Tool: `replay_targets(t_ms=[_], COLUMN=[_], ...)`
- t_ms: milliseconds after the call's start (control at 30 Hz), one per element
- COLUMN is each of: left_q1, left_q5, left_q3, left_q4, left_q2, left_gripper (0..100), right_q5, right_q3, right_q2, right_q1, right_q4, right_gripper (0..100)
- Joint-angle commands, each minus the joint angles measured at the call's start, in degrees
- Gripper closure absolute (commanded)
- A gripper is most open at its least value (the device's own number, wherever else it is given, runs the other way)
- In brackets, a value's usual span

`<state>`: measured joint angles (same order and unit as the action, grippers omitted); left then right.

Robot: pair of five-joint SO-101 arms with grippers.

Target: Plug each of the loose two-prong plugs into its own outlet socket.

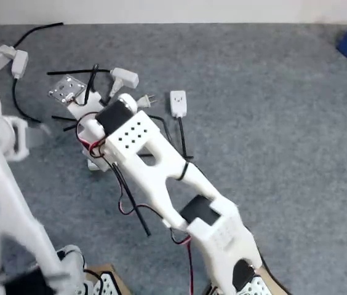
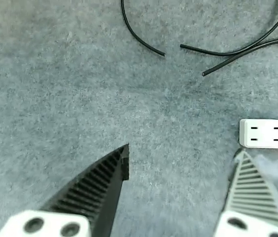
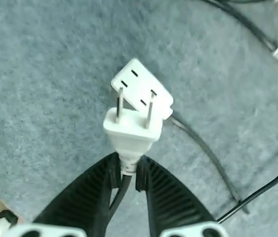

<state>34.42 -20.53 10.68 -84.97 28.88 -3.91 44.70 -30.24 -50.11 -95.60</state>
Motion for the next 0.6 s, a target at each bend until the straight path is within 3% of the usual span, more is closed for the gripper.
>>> replay_targets(t_ms=[0, 167, 333, 567], left_q1=[-0.75, -1.1, -3.56, -6.46], left_q5=[0.44, 0.44, -2.29, -2.37], left_q3=[19.82, 35.47, 44.53, 48.31], left_q4=[12.22, 22.33, 23.3, 23.3], left_q2=[18.51, 35.91, 39.52, 39.96], left_gripper=[67, 62, 55, 54], right_q5=[4.4, 6.68, 6.59, 6.68], right_q3=[4.97, 4.88, 3.56, -16.04], right_q2=[-0.48, -0.75, -0.92, 0.13], right_q1=[0.04, -0.57, -1.01, -0.57], right_q4=[-3.12, -5.05, -4.35, 13.85], right_gripper=[99.2, 99.1, 99.0, 99.0])
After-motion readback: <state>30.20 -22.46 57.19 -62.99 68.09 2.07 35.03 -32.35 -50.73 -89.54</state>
